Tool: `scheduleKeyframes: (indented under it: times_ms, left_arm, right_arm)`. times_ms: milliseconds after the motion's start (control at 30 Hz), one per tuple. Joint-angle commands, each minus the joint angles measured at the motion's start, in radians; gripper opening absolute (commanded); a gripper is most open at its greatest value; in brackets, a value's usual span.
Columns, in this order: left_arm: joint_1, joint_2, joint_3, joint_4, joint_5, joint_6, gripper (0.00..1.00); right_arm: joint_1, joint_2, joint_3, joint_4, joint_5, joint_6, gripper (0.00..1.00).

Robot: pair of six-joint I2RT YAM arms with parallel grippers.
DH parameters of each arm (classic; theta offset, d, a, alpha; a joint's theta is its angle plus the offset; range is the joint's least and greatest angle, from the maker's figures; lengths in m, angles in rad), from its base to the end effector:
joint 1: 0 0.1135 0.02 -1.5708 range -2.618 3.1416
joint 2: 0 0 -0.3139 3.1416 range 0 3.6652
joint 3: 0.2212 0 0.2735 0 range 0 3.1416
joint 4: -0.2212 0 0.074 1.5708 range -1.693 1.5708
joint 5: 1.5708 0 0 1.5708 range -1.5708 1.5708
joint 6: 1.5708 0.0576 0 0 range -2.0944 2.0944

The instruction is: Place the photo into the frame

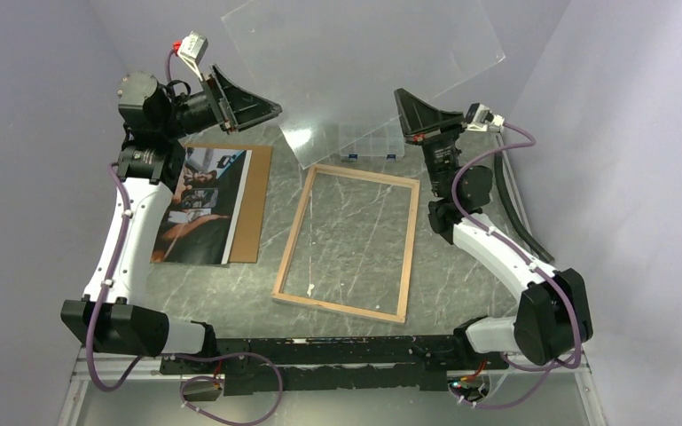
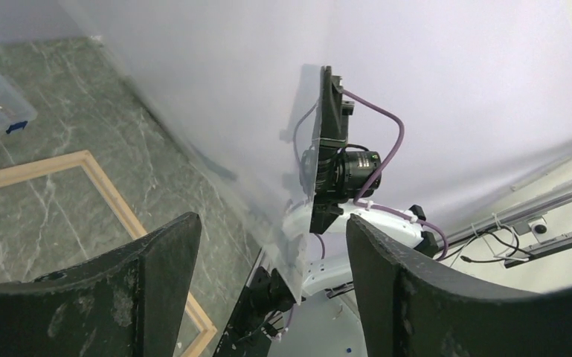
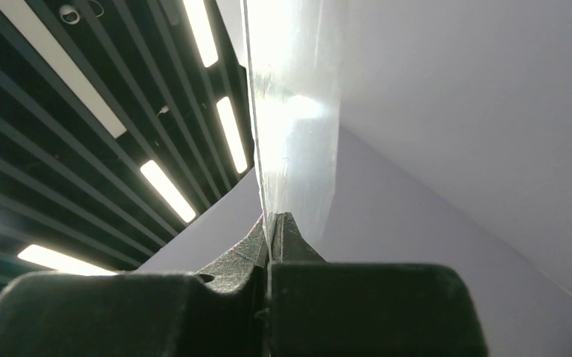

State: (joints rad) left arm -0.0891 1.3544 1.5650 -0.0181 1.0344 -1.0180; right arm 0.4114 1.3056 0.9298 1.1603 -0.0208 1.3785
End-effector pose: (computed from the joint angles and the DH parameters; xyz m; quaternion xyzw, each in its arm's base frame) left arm 0.2969 -0.0762 0.5543 0.0936 0.6651 -0.6201 0.4054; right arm 0.2755 0.1215 0.4673 0.1696 0.3436 0.7231 0.5747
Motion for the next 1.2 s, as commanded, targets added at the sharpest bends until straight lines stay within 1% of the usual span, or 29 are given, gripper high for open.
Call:
scheduleKeyframes:
  times_ms: [0, 33, 67, 133, 200, 233, 333, 367, 433, 500, 533, 600, 633, 700, 733, 767, 800, 833, 867, 900, 933, 1033, 1067, 1100, 1167]
  left_arm:
    - [0.003, -0.007, 0.030, 0.114, 0.030, -0.066, 0.73]
    - [0.003, -0.003, 0.035, 0.117, 0.029, -0.068, 0.68]
    - [0.003, 0.001, 0.039, 0.124, 0.031, -0.067, 0.61]
    - [0.003, 0.014, 0.049, 0.149, 0.045, -0.073, 0.45]
    - [0.006, 0.026, 0.063, 0.153, 0.056, -0.070, 0.26]
    - [0.008, 0.030, 0.065, 0.153, 0.056, -0.066, 0.21]
    - [0.019, 0.031, 0.076, 0.144, 0.047, -0.046, 0.16]
    - [0.023, 0.032, 0.083, 0.133, 0.044, -0.031, 0.12]
    - [0.031, 0.031, 0.100, 0.098, 0.042, 0.019, 0.03]
    - [0.041, 0.023, 0.114, 0.040, 0.033, 0.103, 0.03]
    - [0.043, 0.018, 0.121, -0.004, 0.027, 0.167, 0.03]
    - [0.046, 0.009, 0.147, -0.112, 0.007, 0.323, 0.03]
    - [0.046, 0.008, 0.163, -0.156, 0.011, 0.416, 0.03]
    - [0.046, 0.006, 0.201, -0.285, -0.016, 0.656, 0.03]
    - [0.046, 0.005, 0.223, -0.347, -0.023, 0.769, 0.03]
    - [0.046, 0.004, 0.234, -0.388, -0.031, 0.855, 0.03]
    - [0.046, 0.001, 0.247, -0.440, -0.037, 0.952, 0.03]
    - [0.045, -0.003, 0.254, -0.488, -0.041, 1.055, 0.03]
    - [0.045, -0.009, 0.256, -0.525, -0.049, 1.145, 0.03]
    - [0.043, -0.016, 0.254, -0.558, -0.061, 1.213, 0.03]
    - [0.043, -0.023, 0.247, -0.576, -0.078, 1.260, 0.03]
    - [0.043, -0.035, 0.233, -0.630, -0.086, 1.360, 0.03]
    - [0.042, -0.038, 0.239, -0.661, -0.074, 1.420, 0.03]
    - [0.036, -0.038, 0.247, -0.705, -0.060, 1.483, 0.03]
    - [0.013, -0.047, 0.254, -0.783, -0.060, 1.602, 0.03]
  right_arm:
    - [0.027, 0.006, 0.009, 0.133, 0.019, 0.026, 0.00]
    - [0.031, 0.012, 0.009, 0.139, 0.018, 0.026, 0.00]
    - [0.035, 0.015, 0.009, 0.142, 0.019, 0.028, 0.00]
    - [0.044, 0.020, 0.006, 0.146, 0.019, 0.025, 0.00]
    - [0.052, 0.021, -0.001, 0.150, 0.018, 0.020, 0.00]
    - [0.057, 0.020, -0.008, 0.152, 0.019, 0.017, 0.00]
    - [0.069, 0.014, -0.035, 0.148, 0.012, 0.012, 0.00]
    - [0.071, 0.009, -0.048, 0.142, -0.005, 0.013, 0.00]
    - [0.072, -0.007, -0.090, 0.116, -0.049, 0.014, 0.10]
    - [0.072, -0.032, -0.134, 0.077, -0.119, 0.010, 0.24]
    - [0.072, -0.046, -0.157, 0.050, -0.160, 0.006, 0.31]
    - [0.061, -0.067, -0.187, 0.003, -0.289, 0.004, 0.39]
    - [0.051, -0.068, -0.195, -0.008, -0.386, 0.008, 0.40]
    - [0.034, -0.067, -0.202, -0.011, -0.587, 0.001, 0.40]
    - [0.028, -0.080, -0.205, -0.047, -0.682, -0.020, 0.39]
    - [0.026, -0.106, -0.210, -0.135, -0.781, -0.090, 0.69]
    - [0.026, -0.144, -0.215, -0.265, -0.832, -0.174, 0.96]
    - [0.028, -0.200, -0.214, -0.425, -0.857, -0.292, 0.99]
    - [0.032, -0.251, -0.194, -0.602, -0.878, -0.437, 1.00]
    - [0.036, -0.300, -0.170, -0.795, -0.877, -0.574, 1.00]
    - [0.038, -0.342, -0.156, -0.924, -0.872, -0.683, 1.00]
    - [0.040, -0.419, -0.110, -1.225, -0.869, -0.896, 1.00]
    - [0.040, -0.439, -0.081, -1.320, -0.854, -0.963, 1.00]
    - [0.040, -0.456, -0.041, -1.395, -0.822, -1.019, 1.00]
    - [0.041, -0.486, 0.061, -1.529, -0.711, -1.135, 1.00]
